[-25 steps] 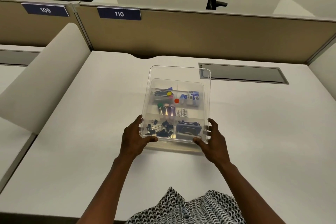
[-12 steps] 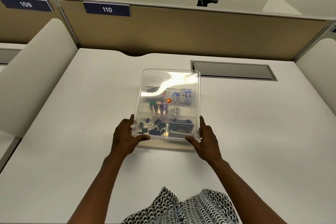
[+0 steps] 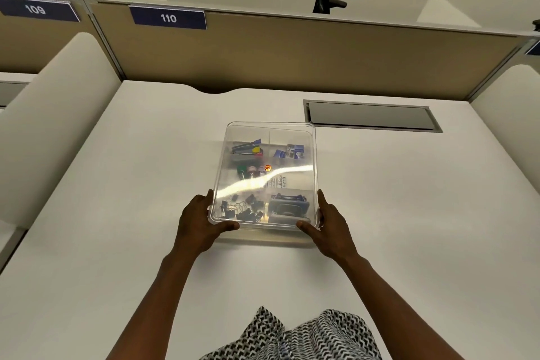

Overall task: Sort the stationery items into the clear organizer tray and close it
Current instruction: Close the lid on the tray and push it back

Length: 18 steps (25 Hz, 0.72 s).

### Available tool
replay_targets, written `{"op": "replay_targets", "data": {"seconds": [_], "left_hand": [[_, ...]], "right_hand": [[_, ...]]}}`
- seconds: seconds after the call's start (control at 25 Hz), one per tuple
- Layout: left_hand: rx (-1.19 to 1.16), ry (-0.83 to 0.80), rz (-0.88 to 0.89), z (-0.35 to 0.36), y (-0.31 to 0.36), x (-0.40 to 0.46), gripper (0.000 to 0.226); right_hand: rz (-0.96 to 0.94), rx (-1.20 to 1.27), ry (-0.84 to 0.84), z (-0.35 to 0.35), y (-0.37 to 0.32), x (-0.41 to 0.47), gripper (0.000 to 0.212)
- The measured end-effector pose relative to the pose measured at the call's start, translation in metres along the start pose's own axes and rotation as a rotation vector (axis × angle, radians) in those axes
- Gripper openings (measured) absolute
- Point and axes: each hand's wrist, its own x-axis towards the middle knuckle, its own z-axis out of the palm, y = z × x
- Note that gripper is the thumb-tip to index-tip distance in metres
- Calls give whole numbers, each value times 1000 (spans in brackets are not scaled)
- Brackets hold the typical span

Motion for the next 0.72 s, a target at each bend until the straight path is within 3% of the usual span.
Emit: {"op": "replay_targets", "data": {"seconds": [0.32, 0.72], "left_hand": [[117, -54, -9, -1, 4, 7, 119], [192, -94, 10, -4, 8, 12, 124]], "right_hand": [[-3, 20, -10, -3, -2, 3, 99], [1, 5, -16, -3, -1, 6, 100]]}}
